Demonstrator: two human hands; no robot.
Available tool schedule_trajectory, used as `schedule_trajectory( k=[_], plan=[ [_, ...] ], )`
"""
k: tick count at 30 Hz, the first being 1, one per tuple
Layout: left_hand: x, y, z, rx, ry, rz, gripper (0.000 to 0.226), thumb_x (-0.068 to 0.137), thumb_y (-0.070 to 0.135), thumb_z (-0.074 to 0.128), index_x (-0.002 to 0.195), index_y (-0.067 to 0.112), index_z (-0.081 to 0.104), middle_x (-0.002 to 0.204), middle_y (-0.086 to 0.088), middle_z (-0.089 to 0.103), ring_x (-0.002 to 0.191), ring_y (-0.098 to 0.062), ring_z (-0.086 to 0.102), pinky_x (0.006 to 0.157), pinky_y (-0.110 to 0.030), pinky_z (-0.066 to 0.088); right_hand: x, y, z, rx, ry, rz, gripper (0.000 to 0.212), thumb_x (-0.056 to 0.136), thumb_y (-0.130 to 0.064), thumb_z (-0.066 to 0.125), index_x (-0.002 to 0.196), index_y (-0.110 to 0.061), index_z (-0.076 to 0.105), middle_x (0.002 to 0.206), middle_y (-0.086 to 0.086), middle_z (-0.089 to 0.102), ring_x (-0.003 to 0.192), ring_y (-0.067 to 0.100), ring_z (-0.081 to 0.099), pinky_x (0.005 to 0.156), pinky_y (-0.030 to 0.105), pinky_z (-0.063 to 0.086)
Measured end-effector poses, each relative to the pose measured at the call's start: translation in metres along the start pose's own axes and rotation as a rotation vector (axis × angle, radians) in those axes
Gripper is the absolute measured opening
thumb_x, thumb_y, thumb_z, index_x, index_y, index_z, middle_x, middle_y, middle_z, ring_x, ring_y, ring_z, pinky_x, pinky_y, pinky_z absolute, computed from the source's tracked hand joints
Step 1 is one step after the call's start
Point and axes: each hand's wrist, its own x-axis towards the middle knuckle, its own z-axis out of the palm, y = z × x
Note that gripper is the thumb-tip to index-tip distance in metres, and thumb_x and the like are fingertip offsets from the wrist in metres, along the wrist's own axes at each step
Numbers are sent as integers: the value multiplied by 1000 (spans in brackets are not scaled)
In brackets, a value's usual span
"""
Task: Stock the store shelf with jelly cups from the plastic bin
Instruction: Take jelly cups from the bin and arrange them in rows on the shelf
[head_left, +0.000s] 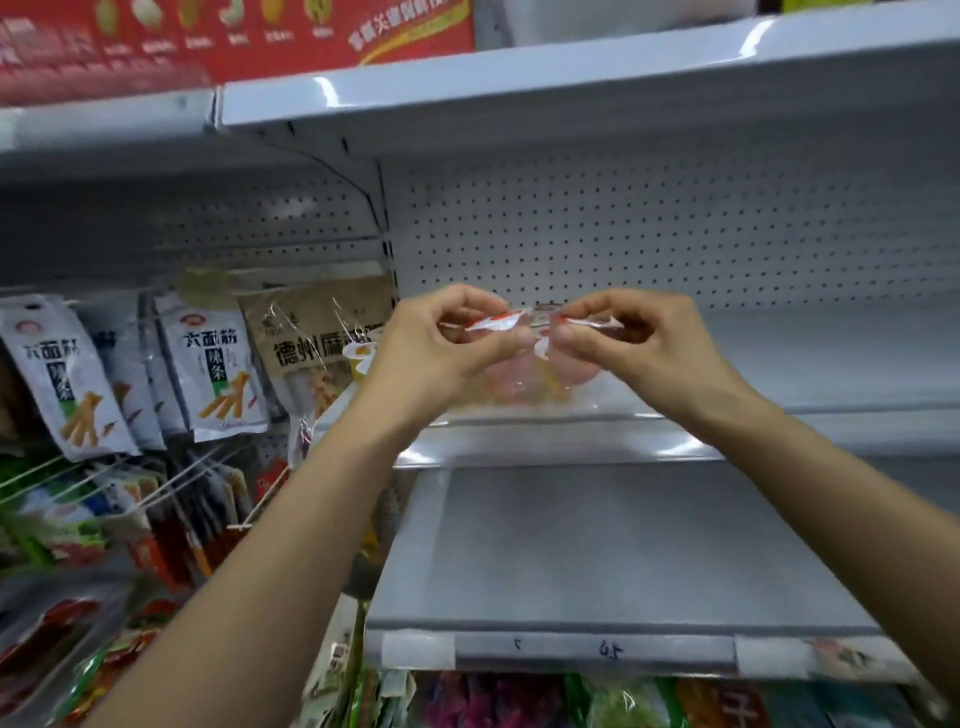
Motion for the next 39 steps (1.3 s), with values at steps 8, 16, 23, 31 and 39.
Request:
schedule_trajectory(
  k=[8,16,23,31,39],
  plan=[
    [103,-10,33,160,24,-34,32,77,32,82,103,20,69,99,5,70,93,-11,65,82,-29,54,102,65,-50,-225,75,111,27,82,-28,75,107,-20,70,101,0,66,83,9,61,78,29,55],
    [155,-34,61,278,56,-48,24,77,30,79,97,23,67,95,6,68,87,-9,63,74,-24,51,166,136,-42,-349,-51,222,27,77,-11,79,101,-10,67,107,5,66,87,11,60,55,2,39],
    [173,-43,76,374,39,-47,33,76,32,79,106,22,68,99,6,68,83,-2,59,67,-16,43,189,170,-27,-429,-89,266,24,76,-22,80,95,-24,64,112,1,67,90,10,58,67,14,43],
    [177,-44,84,389,14,-49,26,77,30,78,97,21,64,94,6,66,86,-9,60,67,-19,47,190,168,-36,-633,-164,196,47,78,-42,74,122,-32,61,135,2,53,126,23,46,101,33,44],
    [182,-35,100,323,26,-53,29,74,41,80,81,23,59,84,3,64,81,-18,64,78,-39,58,157,107,-52,-73,-264,13,63,77,-18,79,134,-29,53,101,1,69,87,19,68,82,35,57]
  ],
)
